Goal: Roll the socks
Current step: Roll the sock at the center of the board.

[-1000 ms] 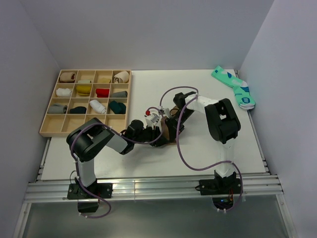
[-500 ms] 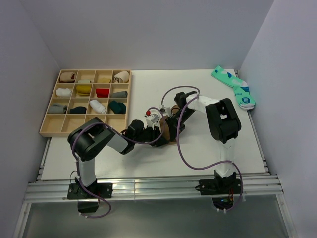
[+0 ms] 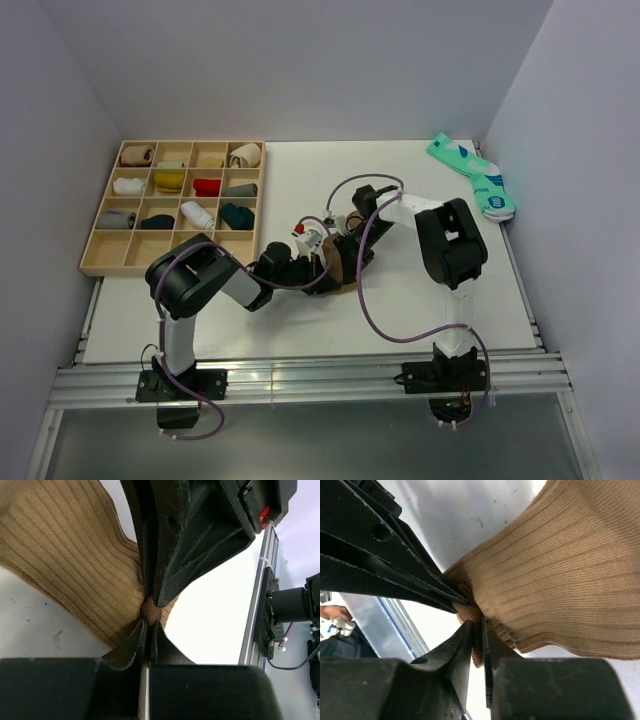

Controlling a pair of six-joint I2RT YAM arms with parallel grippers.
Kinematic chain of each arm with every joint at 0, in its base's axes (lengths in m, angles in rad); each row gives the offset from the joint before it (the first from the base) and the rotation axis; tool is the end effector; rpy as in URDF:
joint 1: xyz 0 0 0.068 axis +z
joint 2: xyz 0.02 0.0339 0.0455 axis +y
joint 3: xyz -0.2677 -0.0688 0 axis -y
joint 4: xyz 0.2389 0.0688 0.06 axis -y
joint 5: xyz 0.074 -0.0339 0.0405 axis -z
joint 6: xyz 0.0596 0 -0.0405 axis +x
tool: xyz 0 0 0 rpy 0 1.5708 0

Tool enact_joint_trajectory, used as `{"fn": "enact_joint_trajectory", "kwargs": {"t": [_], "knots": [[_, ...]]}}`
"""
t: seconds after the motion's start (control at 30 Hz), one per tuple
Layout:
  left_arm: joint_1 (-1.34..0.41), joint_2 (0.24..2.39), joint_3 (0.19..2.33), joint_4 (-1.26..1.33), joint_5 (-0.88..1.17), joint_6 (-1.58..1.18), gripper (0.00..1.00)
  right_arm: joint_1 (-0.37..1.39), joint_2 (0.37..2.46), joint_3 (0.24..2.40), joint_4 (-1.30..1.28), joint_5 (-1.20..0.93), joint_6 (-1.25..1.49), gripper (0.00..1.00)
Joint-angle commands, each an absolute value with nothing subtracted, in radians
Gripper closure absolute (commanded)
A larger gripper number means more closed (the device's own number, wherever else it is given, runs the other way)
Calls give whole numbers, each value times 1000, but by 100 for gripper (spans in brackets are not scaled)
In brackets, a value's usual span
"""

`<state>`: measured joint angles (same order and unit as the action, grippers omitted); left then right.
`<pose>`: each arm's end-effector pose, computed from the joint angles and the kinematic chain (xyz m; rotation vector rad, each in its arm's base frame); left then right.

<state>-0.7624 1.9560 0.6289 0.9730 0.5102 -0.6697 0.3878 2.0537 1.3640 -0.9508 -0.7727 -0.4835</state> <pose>0.2364 -0.2660 0.1005 0.4846 2.1075 -1.3913 0.3163 0.1741 0.1285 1.1792 -2.6302 -1.1759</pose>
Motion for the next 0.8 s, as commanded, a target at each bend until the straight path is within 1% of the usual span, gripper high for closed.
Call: {"fn": "enact_joint_trajectory", "kwargs": {"t": [0.0,0.1,0.23,0.43,0.5,0.6,0.77], "knots": [[-770,2013,623,887,537,-683,100,380,1990,1338,-867,-732,-476,78],[-769,2028,646,832,545,-703,100,380,1950,1309,-845,-709,-482,75],[-756,2043,673,753,571,-730,100,377,1843,1241,-758,-657,-476,68],[-710,2046,693,650,629,-800,100,373,1672,1137,-660,-612,-489,62],[-687,2043,712,599,644,-810,100,370,1614,1114,-641,-604,-500,61],[-680,2033,761,450,624,-795,100,370,1544,1062,-600,-592,-554,60],[-680,2026,818,275,658,-801,100,376,1483,967,-565,-598,-638,59]]}}
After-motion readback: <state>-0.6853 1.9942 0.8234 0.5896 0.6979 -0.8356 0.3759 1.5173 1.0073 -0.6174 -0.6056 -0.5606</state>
